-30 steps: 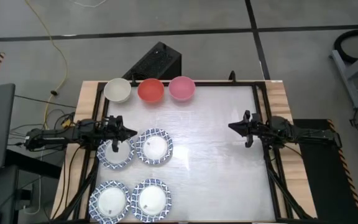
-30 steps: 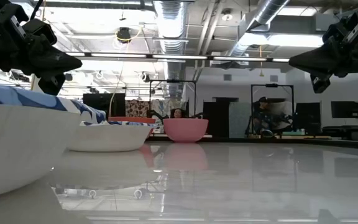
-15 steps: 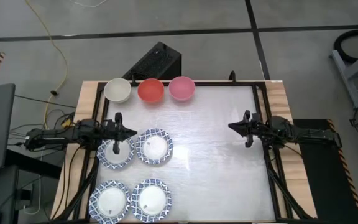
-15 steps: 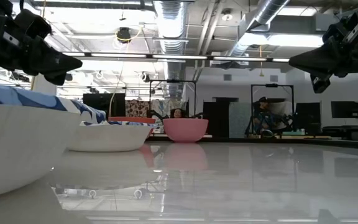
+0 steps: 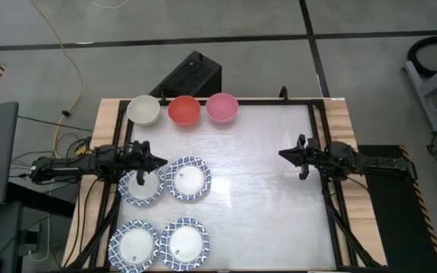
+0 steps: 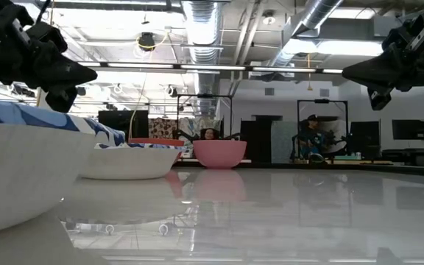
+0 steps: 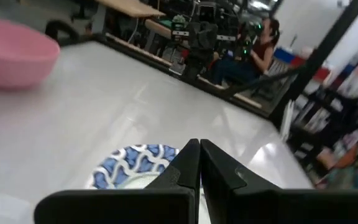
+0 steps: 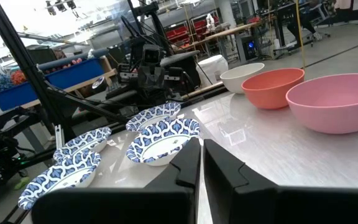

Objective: Nest bowls inside each other by size order
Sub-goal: Stack the white patterned bowl on top of the white patterned bowl

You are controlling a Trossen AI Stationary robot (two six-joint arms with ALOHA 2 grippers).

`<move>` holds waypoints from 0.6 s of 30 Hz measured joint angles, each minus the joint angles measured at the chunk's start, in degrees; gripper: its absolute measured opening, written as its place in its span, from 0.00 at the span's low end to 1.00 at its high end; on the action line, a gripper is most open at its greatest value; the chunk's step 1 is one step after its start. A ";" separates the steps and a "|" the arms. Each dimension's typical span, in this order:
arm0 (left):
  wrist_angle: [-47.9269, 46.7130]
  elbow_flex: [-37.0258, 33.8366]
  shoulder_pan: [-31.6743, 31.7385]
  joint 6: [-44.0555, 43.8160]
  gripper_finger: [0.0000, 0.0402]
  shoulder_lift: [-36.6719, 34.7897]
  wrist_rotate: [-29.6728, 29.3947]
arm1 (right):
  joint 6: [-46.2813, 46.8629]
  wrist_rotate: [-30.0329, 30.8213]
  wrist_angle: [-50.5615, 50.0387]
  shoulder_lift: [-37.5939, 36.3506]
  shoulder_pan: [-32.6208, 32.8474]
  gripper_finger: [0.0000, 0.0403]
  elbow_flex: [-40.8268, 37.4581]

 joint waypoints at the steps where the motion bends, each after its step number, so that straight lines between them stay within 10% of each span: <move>1: 0.00 -0.02 0.00 -2.08 0.00 0.00 0.00 | 0.00 0.00 0.00 0.00 0.00 0.11 0.01; 18: 2.94 -0.02 -0.02 -19.58 0.00 0.00 -9.17 | 0.00 0.00 0.02 0.00 0.00 0.11 0.02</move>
